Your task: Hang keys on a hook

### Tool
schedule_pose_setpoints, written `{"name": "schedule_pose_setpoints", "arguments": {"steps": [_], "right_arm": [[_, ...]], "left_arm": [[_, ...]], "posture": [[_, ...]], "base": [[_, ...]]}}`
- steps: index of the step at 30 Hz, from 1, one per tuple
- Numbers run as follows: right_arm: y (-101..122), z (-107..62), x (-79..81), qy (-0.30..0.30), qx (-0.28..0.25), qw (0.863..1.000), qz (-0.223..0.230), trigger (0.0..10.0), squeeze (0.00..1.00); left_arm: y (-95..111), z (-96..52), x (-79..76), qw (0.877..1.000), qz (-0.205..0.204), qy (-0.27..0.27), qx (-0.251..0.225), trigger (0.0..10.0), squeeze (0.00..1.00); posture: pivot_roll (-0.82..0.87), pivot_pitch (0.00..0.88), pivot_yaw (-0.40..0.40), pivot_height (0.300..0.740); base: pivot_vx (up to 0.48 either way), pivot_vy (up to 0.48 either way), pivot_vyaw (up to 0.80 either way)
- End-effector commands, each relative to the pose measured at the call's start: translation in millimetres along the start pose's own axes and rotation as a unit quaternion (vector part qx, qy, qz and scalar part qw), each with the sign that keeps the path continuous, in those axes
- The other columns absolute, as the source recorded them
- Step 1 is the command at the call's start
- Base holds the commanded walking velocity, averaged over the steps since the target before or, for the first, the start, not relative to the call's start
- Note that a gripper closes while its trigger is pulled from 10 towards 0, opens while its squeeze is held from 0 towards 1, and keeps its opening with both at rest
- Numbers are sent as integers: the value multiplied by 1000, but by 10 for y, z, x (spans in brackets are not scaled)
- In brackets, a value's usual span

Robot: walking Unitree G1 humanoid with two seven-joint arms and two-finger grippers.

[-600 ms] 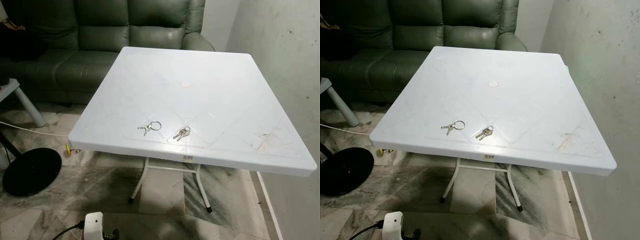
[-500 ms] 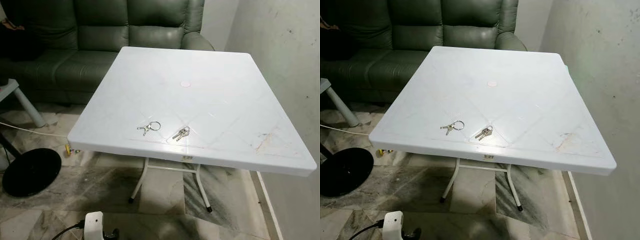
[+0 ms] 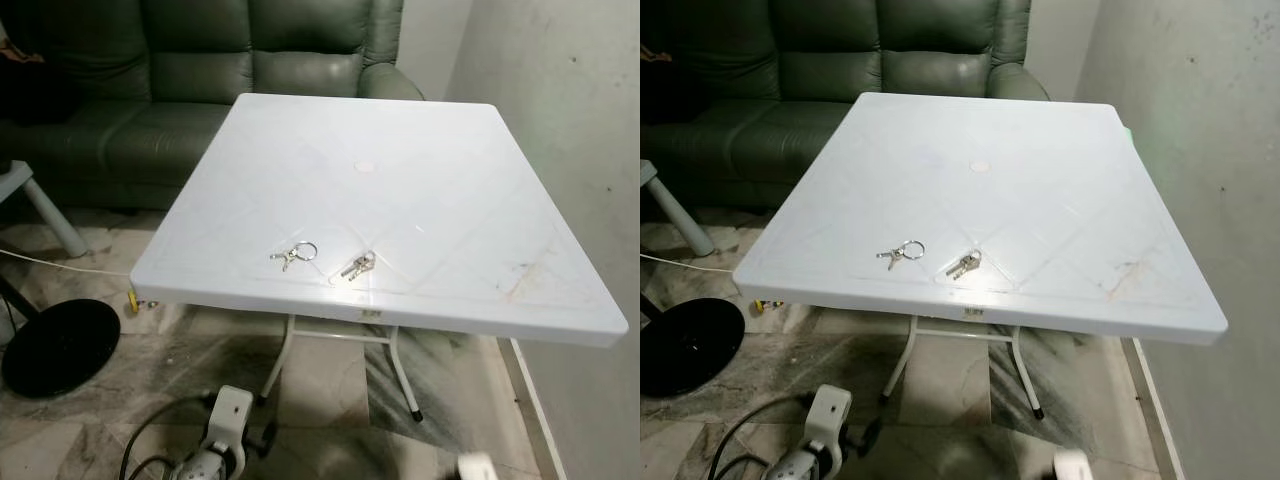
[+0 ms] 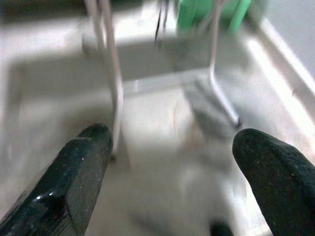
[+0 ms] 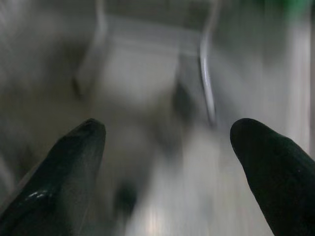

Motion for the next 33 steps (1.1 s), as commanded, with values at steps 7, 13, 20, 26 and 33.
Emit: {"name": "schedule_pose_setpoints", "arguments": {"steps": [7, 13, 20, 26, 33], "right_arm": [[600, 106, -90, 37, -132, 989, 49, 10000, 0], [832, 76, -34, 155, -155, 976, 16, 10000, 0], [951, -64, 23, 277, -144, 950, -28, 10000, 0], [1015, -145, 76, 333, -133, 933, -31, 10000, 0], [1323, -279, 193, 372, -190, 908, 31, 10000, 0]], "left_arm": [[631, 140, -1, 989, 47, -32, -136, 10000, 0], [974, 166, -241, 966, 109, -106, -207, 10000, 0], [1126, 171, -435, 949, 137, -161, -234, 10000, 0], [1122, 205, -567, 945, 144, -190, -226, 10000, 0], [1136, 164, -659, 937, 157, -206, -237, 10000, 0]], "posture": [[-60, 0, -19, 740], [-58, 0, -13, 740], [-62, 0, -11, 740], [-77, 0, 1, 740], [-81, 0, 8, 740]], "base": [[0, 0, 0], [0, 0, 0], [0, 0, 0], [0, 0, 0], [0, 0, 0]]}}
Point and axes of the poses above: a point about 5 cm out from each wrist's last joint towards the gripper, its own z axis pointing out of the wrist towards the gripper, its own y axis along the axis of the wrist's last joint, x = y × z, the point moved 2 cm from there along z, pointing out of the wrist towards the gripper
